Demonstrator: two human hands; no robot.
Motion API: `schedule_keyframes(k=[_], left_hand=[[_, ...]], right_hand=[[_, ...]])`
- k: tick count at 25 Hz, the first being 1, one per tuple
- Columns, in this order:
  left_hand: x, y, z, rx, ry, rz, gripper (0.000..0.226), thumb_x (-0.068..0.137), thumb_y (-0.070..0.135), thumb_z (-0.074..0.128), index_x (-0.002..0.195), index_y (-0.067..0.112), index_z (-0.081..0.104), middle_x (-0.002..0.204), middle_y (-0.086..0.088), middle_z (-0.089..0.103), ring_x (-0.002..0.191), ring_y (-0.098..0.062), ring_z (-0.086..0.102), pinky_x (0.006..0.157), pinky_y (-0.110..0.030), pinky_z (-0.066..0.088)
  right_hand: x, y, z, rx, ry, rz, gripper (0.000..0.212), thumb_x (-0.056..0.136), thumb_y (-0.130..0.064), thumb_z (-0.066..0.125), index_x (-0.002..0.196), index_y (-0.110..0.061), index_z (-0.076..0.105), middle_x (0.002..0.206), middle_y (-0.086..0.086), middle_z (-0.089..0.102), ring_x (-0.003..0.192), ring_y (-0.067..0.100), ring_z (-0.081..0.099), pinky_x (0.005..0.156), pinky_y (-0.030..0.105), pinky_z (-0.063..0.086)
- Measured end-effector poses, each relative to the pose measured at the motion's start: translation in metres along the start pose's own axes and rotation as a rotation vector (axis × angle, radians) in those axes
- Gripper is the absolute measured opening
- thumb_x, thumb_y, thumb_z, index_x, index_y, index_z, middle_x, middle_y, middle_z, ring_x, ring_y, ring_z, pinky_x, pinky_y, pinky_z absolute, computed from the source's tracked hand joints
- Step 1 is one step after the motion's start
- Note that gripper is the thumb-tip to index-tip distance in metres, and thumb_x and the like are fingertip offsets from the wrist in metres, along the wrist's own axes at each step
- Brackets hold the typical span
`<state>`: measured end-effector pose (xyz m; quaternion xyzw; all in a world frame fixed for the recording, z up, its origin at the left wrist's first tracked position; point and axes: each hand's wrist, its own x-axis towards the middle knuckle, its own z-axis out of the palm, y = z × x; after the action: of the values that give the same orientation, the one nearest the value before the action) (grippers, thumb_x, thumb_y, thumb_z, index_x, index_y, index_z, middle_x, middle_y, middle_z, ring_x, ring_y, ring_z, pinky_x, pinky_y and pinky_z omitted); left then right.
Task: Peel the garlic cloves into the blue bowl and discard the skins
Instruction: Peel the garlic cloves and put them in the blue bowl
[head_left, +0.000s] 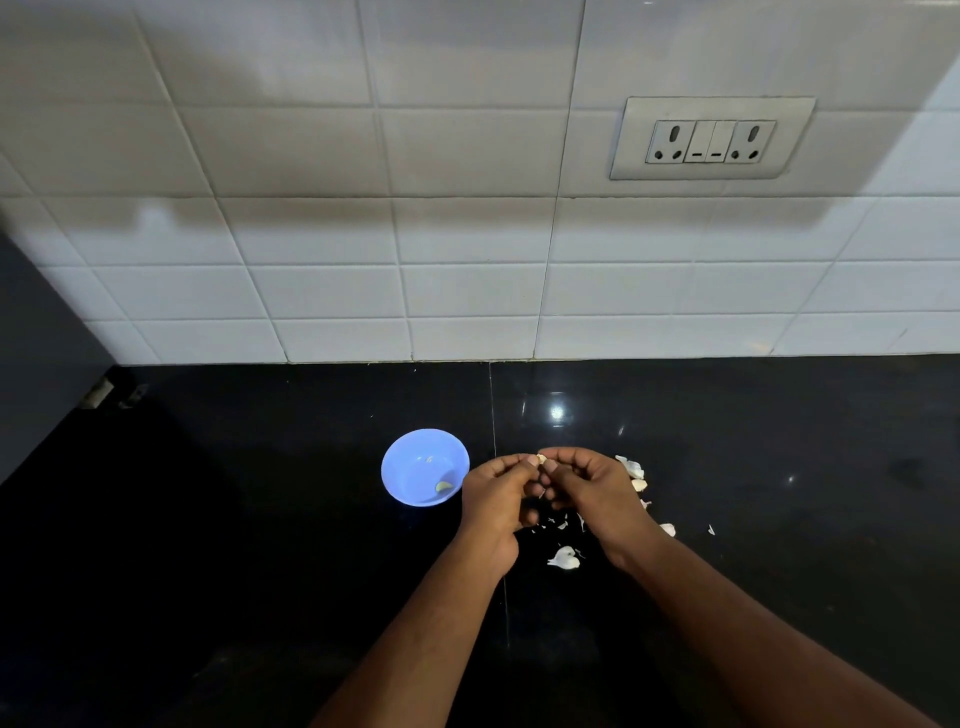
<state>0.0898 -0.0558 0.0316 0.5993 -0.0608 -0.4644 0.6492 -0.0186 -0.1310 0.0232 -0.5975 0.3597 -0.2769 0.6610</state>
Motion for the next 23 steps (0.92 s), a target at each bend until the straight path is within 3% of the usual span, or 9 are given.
schedule_keyframes(k=[6, 10, 14, 16, 18, 20, 23], left_hand=[[0.004, -0.003, 0.004, 0.241, 0.011, 0.099, 0.014, 0.095, 0.009, 0.06, 0.091, 0.004, 0.072, 0.063, 0.002, 0.063, 0.055, -0.012, 0.057, 0.043, -0.024, 0.04], [0.005, -0.007, 0.008, 0.272, 0.086, 0.082, 0.016, 0.098, 0.011, 0.055, 0.098, 0.002, 0.068, 0.071, -0.006, 0.061, 0.055, -0.013, 0.053, 0.041, -0.024, 0.04], [0.004, -0.018, 0.004, 0.38, 0.092, 0.045, 0.02, 0.103, 0.011, 0.049, 0.101, 0.013, 0.068, 0.083, -0.008, 0.066, 0.063, -0.014, 0.059, 0.042, -0.024, 0.045], [0.003, -0.022, 0.006, 0.444, 0.093, 0.077, 0.02, 0.101, 0.009, 0.053, 0.096, 0.015, 0.072, 0.087, -0.007, 0.071, 0.066, -0.014, 0.063, 0.044, -0.025, 0.048], [0.001, -0.022, 0.01, 0.481, 0.138, 0.131, 0.01, 0.095, 0.011, 0.068, 0.087, 0.014, 0.073, 0.084, -0.007, 0.073, 0.065, -0.014, 0.065, 0.046, -0.028, 0.052], [-0.001, -0.018, 0.012, 0.483, 0.192, 0.174, 0.014, 0.086, 0.011, 0.079, 0.079, 0.011, 0.068, 0.082, -0.006, 0.071, 0.063, -0.014, 0.065, 0.047, -0.029, 0.055], [-0.004, -0.016, 0.015, 0.465, 0.195, 0.19, 0.013, 0.088, 0.006, 0.076, 0.085, 0.011, 0.064, 0.088, -0.004, 0.069, 0.067, -0.012, 0.063, 0.047, -0.026, 0.053]], right_hand=[[-0.004, -0.002, -0.002, -0.099, -0.057, -0.033, 0.016, 0.1, -0.008, 0.064, 0.108, -0.014, 0.076, 0.092, 0.018, 0.077, 0.076, 0.015, 0.069, 0.072, 0.026, 0.057], [-0.003, -0.001, -0.004, 0.068, 0.021, 0.005, 0.017, 0.101, -0.004, 0.062, 0.112, -0.008, 0.074, 0.088, 0.014, 0.075, 0.075, 0.016, 0.066, 0.069, 0.027, 0.056], [0.003, -0.002, -0.018, 0.201, 0.025, 0.086, 0.022, 0.102, -0.005, 0.061, 0.121, -0.005, 0.073, 0.092, 0.01, 0.072, 0.076, 0.014, 0.064, 0.066, 0.025, 0.054], [0.005, -0.002, -0.024, 0.197, -0.008, 0.127, 0.024, 0.103, -0.004, 0.058, 0.123, -0.005, 0.072, 0.093, 0.009, 0.072, 0.075, 0.013, 0.064, 0.067, 0.025, 0.054], [0.003, -0.002, -0.027, 0.184, -0.029, 0.144, 0.024, 0.104, -0.002, 0.057, 0.125, -0.004, 0.069, 0.092, 0.011, 0.072, 0.074, 0.013, 0.066, 0.067, 0.025, 0.056], [0.002, -0.005, -0.03, 0.159, -0.03, 0.141, 0.022, 0.103, 0.0, 0.059, 0.124, -0.002, 0.065, 0.089, 0.011, 0.073, 0.072, 0.014, 0.067, 0.065, 0.025, 0.057], [0.001, -0.011, -0.035, 0.095, -0.05, 0.117, 0.022, 0.102, 0.0, 0.06, 0.123, -0.002, 0.064, 0.089, 0.012, 0.074, 0.072, 0.015, 0.067, 0.065, 0.026, 0.057]])
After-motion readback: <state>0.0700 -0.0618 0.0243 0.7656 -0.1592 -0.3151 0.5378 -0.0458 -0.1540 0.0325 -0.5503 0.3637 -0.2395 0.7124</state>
